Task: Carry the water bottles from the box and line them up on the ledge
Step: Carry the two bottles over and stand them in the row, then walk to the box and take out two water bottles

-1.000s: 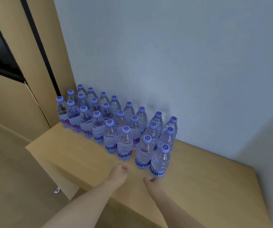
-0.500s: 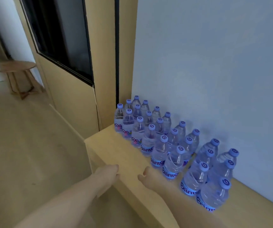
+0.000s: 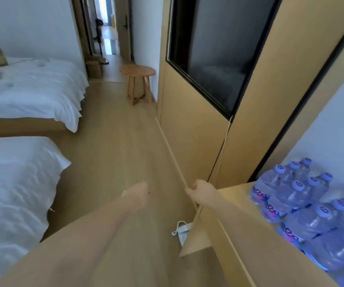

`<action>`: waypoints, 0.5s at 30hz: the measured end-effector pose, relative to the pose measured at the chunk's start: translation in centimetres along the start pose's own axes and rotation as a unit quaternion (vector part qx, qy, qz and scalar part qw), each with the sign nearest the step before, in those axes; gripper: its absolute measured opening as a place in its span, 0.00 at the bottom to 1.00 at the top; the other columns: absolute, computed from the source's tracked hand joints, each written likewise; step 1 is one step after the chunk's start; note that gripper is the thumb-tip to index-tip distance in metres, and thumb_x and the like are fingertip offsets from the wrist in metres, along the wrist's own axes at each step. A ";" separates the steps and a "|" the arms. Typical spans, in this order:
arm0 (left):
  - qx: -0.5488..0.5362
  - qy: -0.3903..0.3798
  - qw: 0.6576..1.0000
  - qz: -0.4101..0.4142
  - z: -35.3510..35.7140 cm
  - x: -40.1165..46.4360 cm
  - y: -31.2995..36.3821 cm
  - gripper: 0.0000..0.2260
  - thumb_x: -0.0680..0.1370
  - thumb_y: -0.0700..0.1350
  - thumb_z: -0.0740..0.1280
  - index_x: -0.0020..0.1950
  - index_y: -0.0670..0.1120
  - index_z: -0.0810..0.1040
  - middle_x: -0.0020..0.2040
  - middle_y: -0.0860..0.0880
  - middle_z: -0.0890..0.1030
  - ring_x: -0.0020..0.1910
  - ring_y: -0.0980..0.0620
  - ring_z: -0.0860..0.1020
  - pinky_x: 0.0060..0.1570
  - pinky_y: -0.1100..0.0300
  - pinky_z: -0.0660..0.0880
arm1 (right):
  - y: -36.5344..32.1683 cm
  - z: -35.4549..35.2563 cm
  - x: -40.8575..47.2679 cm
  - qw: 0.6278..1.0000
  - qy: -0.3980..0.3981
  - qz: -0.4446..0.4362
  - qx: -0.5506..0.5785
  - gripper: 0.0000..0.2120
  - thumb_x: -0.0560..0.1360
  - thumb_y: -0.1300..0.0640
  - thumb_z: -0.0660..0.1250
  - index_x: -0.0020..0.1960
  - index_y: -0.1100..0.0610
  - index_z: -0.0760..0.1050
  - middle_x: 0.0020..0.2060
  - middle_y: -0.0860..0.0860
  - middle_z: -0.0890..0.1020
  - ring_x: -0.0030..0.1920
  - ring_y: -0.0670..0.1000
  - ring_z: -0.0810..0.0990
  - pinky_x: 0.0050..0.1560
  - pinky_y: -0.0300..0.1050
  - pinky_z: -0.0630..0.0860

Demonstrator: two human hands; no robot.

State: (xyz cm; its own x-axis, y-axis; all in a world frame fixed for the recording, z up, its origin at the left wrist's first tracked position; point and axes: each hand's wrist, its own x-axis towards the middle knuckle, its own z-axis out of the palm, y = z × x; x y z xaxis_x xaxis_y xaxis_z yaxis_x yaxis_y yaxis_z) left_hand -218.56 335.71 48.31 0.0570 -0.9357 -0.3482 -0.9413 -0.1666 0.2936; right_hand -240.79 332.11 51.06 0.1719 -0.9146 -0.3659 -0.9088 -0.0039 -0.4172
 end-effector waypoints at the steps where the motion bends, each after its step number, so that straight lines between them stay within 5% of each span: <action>1: -0.013 0.011 1.000 -0.024 -0.8 0.4 -1.5 0.15 0.81 0.48 0.58 0.56 0.39 0.76 0.57 0.39 0.80 0.57 0.42 0.78 0.53 0.53 0.75 | -1.8 0.2 1.4 1.000 -0.010 -0.012 -0.011 0.19 0.79 0.42 0.60 0.59 0.57 0.71 0.49 0.53 0.79 0.47 0.52 0.78 0.40 0.44 0.72; 7: -0.035 0.046 0.991 -0.123 -4.9 4.1 -7.5 0.14 0.80 0.48 0.56 0.62 0.45 0.75 0.61 0.44 0.78 0.61 0.45 0.77 0.55 0.56 0.73 | -10.9 2.4 8.6 0.993 -0.065 -0.076 -0.068 0.22 0.78 0.40 0.60 0.62 0.56 0.72 0.57 0.53 0.78 0.56 0.56 0.77 0.54 0.48 0.74; 15: -0.052 0.048 0.978 -0.195 -11.4 14.8 -12.7 0.15 0.81 0.47 0.54 0.62 0.44 0.74 0.59 0.45 0.78 0.57 0.44 0.77 0.57 0.55 0.74 | -19.7 1.3 22.7 0.982 -0.064 -0.156 -0.088 0.12 0.80 0.44 0.59 0.50 0.53 0.71 0.47 0.51 0.78 0.47 0.53 0.77 0.44 0.46 0.71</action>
State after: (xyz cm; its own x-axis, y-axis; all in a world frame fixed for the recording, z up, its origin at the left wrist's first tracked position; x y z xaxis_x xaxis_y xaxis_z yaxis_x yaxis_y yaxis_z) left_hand -201.94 320.41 49.50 0.4407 -0.8186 -0.3682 -0.8031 -0.5428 0.2456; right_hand -218.50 311.91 49.90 0.4887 -0.7992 -0.3500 -0.8539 -0.3560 -0.3796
